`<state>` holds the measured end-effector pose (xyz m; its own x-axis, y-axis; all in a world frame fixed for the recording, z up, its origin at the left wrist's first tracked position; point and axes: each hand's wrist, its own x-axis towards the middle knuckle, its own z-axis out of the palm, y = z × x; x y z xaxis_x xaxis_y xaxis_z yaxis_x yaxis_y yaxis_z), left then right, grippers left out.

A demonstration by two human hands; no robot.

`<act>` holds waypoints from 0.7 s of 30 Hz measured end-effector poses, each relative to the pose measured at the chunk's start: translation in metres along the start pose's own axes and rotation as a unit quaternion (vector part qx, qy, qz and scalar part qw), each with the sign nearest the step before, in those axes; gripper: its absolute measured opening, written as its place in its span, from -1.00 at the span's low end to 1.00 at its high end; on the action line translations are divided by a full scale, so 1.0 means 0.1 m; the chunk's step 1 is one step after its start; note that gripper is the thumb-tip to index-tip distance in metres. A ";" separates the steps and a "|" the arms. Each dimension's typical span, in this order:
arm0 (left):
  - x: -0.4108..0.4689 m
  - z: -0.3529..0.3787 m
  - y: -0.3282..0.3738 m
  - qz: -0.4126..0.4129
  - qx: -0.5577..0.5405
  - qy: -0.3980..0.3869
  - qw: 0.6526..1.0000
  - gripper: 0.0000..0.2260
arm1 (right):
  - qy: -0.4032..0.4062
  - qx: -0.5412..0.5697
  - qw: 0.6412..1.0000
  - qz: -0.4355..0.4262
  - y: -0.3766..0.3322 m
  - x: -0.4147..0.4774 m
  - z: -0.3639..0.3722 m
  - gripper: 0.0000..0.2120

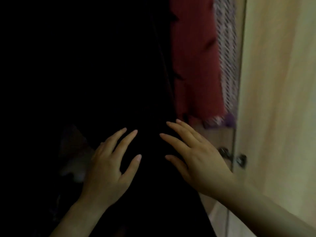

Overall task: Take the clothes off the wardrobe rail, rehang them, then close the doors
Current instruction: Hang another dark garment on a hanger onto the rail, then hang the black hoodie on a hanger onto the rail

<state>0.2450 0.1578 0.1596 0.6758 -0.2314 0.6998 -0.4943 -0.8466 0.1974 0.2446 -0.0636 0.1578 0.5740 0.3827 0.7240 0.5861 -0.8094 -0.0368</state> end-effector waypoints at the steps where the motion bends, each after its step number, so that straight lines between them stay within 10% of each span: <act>1: -0.17 0.13 0.10 -0.004 -0.016 -0.018 1.000 -0.49 | -0.020 0.012 1.000 0.019 0.04 -0.27 0.01 -0.54; 12: -1.54 1.39 2.15 -0.007 -0.139 -0.219 0.966 -0.49 | -0.157 0.024 0.928 0.336 0.39 -3.41 -0.76 -0.50; 21: -2.58 2.41 5.12 0.191 -0.259 -0.438 0.839 -0.43 | -0.109 -0.090 0.791 0.595 0.48 -5.94 -2.70 -0.48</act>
<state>-0.0509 -0.3318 -0.0847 0.4444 -0.8944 0.0508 -0.7841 -0.3610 0.5048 -0.2222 -0.4500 -0.0879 0.7544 -0.6463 0.1145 -0.5230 -0.6973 -0.4902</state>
